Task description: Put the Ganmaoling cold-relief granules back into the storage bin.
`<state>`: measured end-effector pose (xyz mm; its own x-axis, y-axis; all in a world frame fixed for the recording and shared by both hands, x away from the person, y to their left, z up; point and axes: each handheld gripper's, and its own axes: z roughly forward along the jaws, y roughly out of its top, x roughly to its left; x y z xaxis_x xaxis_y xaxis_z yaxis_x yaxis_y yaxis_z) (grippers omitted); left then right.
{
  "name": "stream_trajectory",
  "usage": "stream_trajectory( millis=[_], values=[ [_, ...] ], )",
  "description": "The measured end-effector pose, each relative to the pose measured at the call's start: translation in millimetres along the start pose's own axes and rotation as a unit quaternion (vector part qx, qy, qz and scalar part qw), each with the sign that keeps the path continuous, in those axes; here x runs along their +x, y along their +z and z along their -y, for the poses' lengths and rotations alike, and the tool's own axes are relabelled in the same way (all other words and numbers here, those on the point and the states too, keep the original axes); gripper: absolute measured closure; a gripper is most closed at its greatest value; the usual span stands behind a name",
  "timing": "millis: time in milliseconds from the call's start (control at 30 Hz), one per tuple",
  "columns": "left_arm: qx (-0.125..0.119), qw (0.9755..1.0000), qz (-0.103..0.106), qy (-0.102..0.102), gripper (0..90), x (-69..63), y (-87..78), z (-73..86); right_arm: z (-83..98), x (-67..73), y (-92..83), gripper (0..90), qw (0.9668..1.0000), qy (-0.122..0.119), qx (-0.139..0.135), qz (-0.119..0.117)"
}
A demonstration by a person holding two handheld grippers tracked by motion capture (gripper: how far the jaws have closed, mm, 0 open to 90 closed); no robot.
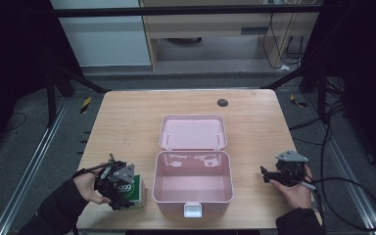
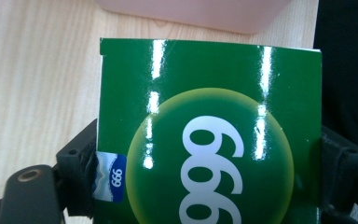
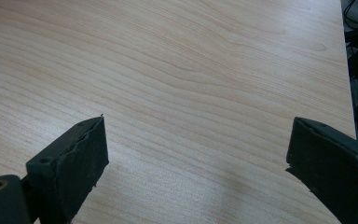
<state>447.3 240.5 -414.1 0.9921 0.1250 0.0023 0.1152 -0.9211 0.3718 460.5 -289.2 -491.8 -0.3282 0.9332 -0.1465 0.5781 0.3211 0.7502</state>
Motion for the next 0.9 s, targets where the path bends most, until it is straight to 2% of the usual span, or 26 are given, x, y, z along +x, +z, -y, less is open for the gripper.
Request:
stream_trajectory(
  millis=[267,433,667,900],
  values=[
    [-0.016,0.9999,-0.006,0.000,14.5,-1.0,-22.5,-7.2,0.0,0.0,0.0,5.6,1.0000,0.000,0.000,-0.001],
    [-0.029,0.9994,-0.017,0.005,14.5,-1.8,-45.7,-15.2,0.1,0.2,0.4,5.6,1.0000,-0.001,0.002,0.000],
    [-0.042,0.9986,-0.030,0.011,14.6,-2.8,-66.9,-26.8,0.2,0.2,0.5,5.6,1.0000,-0.002,0.002,0.000],
    [-0.047,0.9983,-0.031,0.016,14.6,-3.2,-76.3,-36.3,0.2,0.1,0.5,5.6,1.0000,-0.001,0.002,-0.001]
  ],
)
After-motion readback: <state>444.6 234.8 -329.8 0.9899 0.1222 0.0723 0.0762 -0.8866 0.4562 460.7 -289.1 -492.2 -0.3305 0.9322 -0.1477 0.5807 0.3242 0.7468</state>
